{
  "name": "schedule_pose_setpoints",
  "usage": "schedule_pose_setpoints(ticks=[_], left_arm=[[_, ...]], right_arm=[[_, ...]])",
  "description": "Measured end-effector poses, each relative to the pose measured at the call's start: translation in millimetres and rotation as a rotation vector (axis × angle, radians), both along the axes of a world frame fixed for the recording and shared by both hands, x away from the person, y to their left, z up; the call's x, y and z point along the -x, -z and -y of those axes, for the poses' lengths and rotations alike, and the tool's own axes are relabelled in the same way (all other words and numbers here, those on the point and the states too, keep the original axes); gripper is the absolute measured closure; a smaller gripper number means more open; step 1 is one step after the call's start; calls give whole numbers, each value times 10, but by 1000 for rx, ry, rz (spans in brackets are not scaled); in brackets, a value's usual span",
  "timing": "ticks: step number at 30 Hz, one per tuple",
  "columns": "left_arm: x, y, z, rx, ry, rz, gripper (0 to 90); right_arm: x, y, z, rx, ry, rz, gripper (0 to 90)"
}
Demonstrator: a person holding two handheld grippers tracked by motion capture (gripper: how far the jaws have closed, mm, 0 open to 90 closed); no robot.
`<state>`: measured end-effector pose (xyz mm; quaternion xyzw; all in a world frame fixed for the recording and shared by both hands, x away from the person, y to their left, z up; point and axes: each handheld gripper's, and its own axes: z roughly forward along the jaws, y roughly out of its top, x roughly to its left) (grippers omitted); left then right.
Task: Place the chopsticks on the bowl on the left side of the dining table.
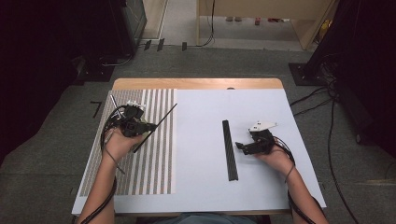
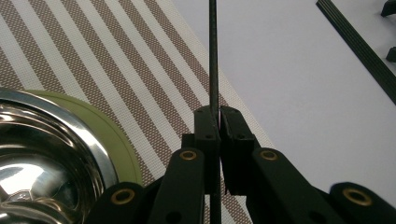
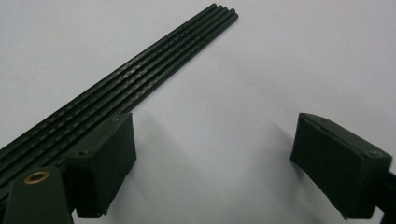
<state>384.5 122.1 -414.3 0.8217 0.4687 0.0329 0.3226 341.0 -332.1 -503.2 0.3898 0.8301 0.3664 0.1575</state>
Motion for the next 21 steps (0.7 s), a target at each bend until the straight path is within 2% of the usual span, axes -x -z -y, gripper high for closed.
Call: schedule_pose_setpoints(ticks=[12, 21], left_arm=[[-5, -9, -169, 2, -42, -2, 878], [-3, -19, -234, 4, -57, -6, 878]], right_arm=[[0, 0, 0, 0, 0, 0, 133], [0, 0, 0, 0, 0, 0, 133]])
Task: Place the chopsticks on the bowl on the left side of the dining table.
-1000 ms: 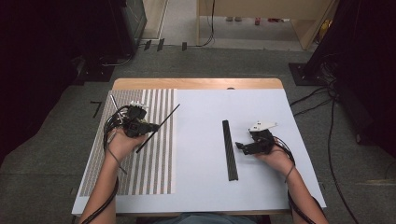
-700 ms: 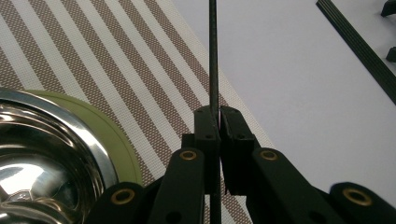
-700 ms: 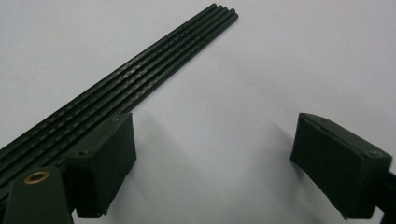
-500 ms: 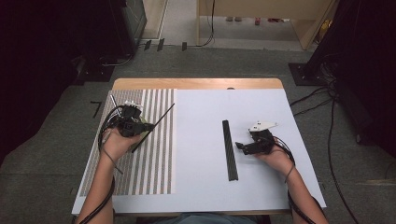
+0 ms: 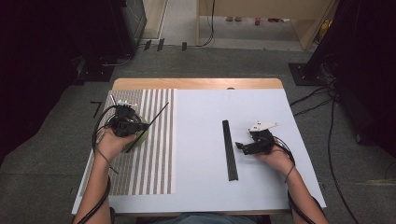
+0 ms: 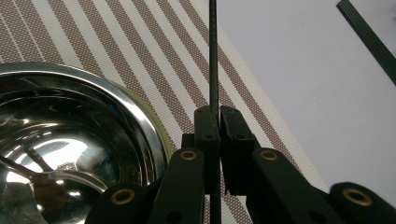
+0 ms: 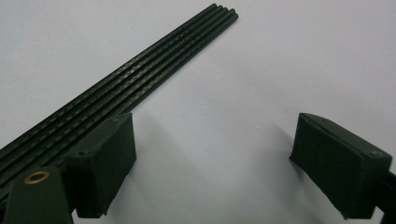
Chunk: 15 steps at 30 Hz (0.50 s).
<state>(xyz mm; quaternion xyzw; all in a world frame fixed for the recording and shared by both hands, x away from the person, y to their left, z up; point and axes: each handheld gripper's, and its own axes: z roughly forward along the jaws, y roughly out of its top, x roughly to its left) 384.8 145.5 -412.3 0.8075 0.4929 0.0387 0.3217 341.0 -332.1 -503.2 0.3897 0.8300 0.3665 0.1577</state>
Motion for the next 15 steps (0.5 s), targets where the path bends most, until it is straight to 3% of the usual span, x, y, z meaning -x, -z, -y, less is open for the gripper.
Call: schedule_pose_setpoints(ticks=[15], left_arm=[[8, -23, -176, -12, -39, 5, 878]], right_arm=[[0, 0, 0, 0, 0, 0, 133]])
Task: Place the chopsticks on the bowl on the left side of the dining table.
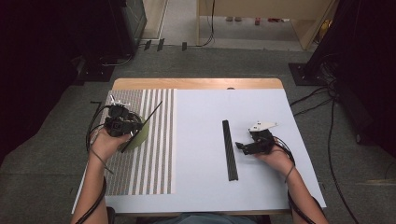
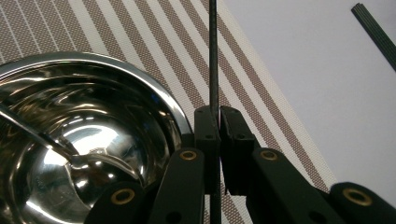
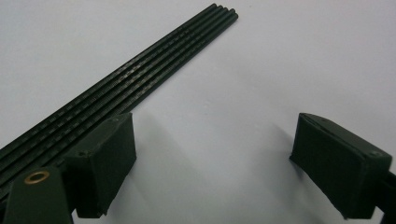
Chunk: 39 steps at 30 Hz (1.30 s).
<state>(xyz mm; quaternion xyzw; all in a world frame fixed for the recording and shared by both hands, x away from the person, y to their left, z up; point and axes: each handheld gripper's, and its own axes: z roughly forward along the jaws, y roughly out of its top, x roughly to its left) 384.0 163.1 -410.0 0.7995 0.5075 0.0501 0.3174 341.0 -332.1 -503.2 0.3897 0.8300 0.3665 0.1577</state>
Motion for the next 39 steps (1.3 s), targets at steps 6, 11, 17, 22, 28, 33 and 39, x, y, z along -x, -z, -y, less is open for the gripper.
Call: schedule_pose_setpoints(ticks=[6, 11, 17, 22, 28, 33, 39], left_arm=[[-7, 9, -92, -2, -19, 0, 878], [-17, 29, -155, -6, -40, -2, 878], [-29, 61, -214, -16, -56, -4, 878], [-35, 81, -256, -16, -68, -6, 878], [-46, 104, -280, -19, -74, -8, 878], [-53, 117, -312, -13, -79, -5, 878], [-62, 125, -365, -11, -93, 8, 877]], right_arm=[[0, 0, 1, 1, 0, 1, 133], [-1, 0, 1, 1, -1, 0, 133], [0, 0, 0, 0, 0, 0, 133], [0, 0, 0, 0, 0, 0, 133], [0, 0, 0, -1, 0, -1, 133], [0, 0, 0, -1, 0, -1, 133], [0, 0, 0, -1, 0, -1, 133]])
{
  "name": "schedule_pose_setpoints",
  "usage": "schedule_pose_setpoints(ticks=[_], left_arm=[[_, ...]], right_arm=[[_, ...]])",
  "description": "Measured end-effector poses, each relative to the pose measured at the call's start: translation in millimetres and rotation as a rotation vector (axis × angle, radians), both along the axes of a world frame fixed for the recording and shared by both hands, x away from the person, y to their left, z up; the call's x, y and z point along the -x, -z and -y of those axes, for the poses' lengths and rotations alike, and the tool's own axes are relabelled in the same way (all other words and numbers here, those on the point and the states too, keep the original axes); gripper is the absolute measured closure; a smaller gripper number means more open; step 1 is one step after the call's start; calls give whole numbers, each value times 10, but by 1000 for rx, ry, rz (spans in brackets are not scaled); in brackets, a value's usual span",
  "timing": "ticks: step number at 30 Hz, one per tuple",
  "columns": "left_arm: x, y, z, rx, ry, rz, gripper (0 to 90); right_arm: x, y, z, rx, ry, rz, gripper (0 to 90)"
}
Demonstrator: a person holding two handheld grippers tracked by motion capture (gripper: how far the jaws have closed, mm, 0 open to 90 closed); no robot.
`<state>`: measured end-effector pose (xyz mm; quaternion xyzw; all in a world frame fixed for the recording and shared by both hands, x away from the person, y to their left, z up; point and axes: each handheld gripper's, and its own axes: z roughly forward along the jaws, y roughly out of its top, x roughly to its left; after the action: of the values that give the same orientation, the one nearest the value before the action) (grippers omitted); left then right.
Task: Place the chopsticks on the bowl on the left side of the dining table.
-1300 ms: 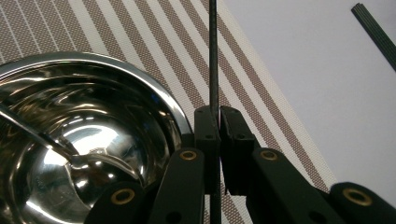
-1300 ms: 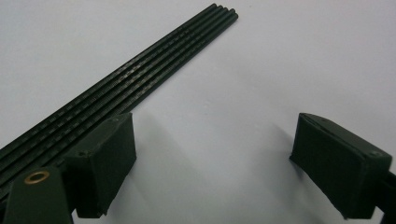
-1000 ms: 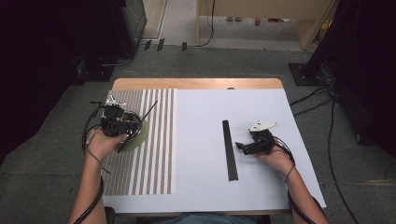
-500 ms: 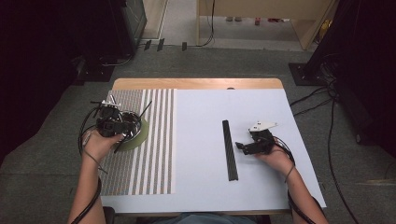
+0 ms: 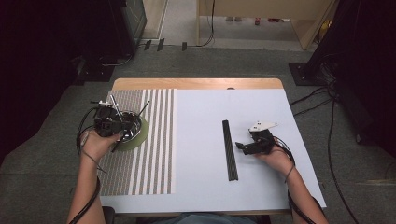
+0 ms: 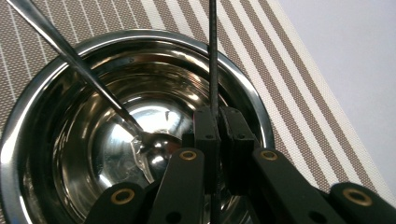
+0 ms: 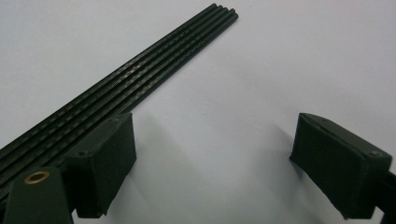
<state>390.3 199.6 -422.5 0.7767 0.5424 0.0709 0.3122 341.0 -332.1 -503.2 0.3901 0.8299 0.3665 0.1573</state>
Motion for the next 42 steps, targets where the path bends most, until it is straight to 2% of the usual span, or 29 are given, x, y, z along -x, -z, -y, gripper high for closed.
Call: schedule_pose_setpoints(ticks=[6, 13, 24, 32, 36, 42], left_arm=[[-4, 9, -63, -1, -18, 17, 877], [2, 17, -143, -32, -38, 55, 875], [16, 50, -265, -52, -66, 114, 870], [15, 53, -277, -48, -74, 116, 864], [8, 54, -288, -24, -87, 100, 778], [11, -8, -288, 16, -90, 116, 620]], right_arm=[[0, 0, 0, 0, 0, 0, 133], [0, 0, 0, 0, 0, 0, 133], [0, 0, -1, -1, 0, -1, 133], [0, 0, -1, -1, 0, -1, 133], [-1, 0, 0, 0, -1, 0, 133], [0, -1, 0, 0, -1, -2, 134]])
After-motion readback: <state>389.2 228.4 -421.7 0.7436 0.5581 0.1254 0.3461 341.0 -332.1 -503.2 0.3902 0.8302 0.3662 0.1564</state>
